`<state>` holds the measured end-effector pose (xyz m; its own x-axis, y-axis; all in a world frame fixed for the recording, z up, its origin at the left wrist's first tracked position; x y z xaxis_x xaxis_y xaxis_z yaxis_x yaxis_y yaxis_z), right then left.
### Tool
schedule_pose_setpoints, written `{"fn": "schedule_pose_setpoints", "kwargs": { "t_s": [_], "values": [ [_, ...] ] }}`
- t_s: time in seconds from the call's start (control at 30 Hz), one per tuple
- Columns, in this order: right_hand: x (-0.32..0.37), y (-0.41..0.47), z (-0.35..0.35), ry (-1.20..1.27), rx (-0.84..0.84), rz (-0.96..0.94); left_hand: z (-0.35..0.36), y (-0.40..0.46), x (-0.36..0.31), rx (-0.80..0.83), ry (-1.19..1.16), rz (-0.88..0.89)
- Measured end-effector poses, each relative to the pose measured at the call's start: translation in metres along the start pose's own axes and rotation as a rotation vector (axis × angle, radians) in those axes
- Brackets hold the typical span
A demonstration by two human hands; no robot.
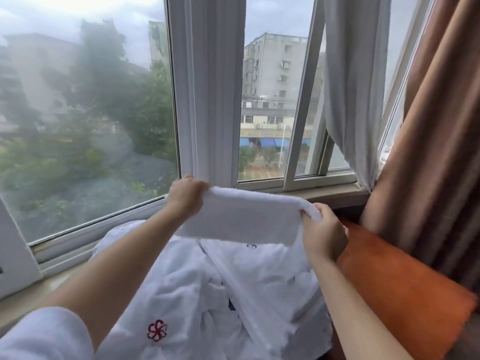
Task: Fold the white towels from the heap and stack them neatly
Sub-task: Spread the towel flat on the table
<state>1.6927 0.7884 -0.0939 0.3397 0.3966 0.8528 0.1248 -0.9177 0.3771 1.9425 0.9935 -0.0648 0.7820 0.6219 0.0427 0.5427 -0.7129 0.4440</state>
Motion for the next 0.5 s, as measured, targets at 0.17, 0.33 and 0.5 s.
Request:
{"fn": "schedule_pose_setpoints", "kwargs": {
  "t_s": [0.17, 0.33, 0.5],
  "values": [
    [0.036, -0.007, -0.011, -0.025, -0.283, -0.509, 0.0, 0.055, 0.0, -0.352, 0.0, 0.153],
    [-0.021, -0.048, 0.063, -0.391, 0.467, -0.67, 0.146, 0.037, 0.039, 0.178, -0.219, -0.314],
    [-0.099, -0.079, 0.1, -0.733, 0.872, -0.415, 0.231, -0.013, 0.029, 0.015, -1.187, -0.976]
  ]
}}
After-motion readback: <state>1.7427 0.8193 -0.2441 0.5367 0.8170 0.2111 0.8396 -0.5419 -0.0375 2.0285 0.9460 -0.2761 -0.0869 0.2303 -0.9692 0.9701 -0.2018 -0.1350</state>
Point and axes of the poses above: each hand's wrist, its own y-axis towards the middle knuckle, its own z-axis out of the palm, x = y × z, the point moved 8 cm from there along y, towards the middle knuckle, and after that the axes turned 12 degrees about z, right-handed, at the moved point
